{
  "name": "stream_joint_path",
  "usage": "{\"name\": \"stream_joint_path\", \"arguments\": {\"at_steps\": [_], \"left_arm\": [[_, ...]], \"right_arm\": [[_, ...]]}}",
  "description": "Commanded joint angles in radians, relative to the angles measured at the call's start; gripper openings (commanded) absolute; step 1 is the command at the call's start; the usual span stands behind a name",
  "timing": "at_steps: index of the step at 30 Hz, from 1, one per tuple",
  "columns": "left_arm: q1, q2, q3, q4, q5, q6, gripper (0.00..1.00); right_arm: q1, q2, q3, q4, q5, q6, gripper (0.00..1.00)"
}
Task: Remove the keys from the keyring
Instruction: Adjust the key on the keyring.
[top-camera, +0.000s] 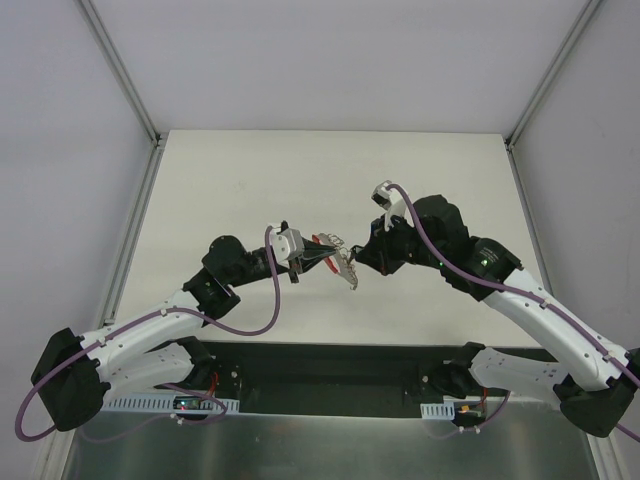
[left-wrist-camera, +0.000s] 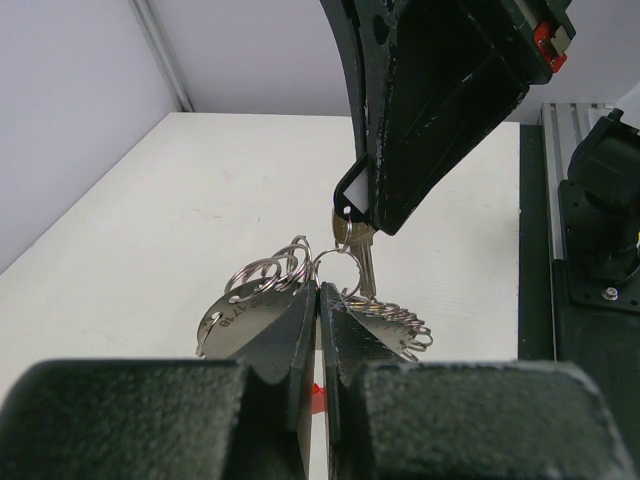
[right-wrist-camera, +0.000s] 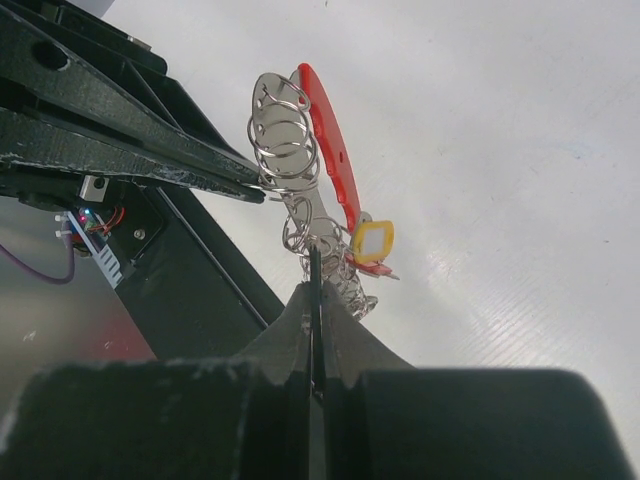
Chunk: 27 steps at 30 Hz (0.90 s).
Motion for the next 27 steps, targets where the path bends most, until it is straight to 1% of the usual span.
{"name": "stream_joint_path", "arguments": {"at_steps": [1,7,18,27], "left_arm": [[-0.005,-0.023,0.010,0.076,0.005,0.009,0.00],[-0.005,-0.023,0.012,0.088,0.030,0.003,0.00],[-0.004,-0.023,0.009,0.108,0.120,-0.014,0.00],[-0.004,-0.020,0.003,0.125,0.137,-0.021,0.00]], "right_arm": [[-0.005,-0.013,0.002,0.015,-0.003,-0.011,0.01],[-0.005,-0.002,0.003,0.017,-0.009,-0.015,0.01],[-0.006,0.007,0.029,0.022,-0.008,-0.020,0.01],[-0.006,0.014,0.028,0.029,-0.011,-0.021,0.01]]}}
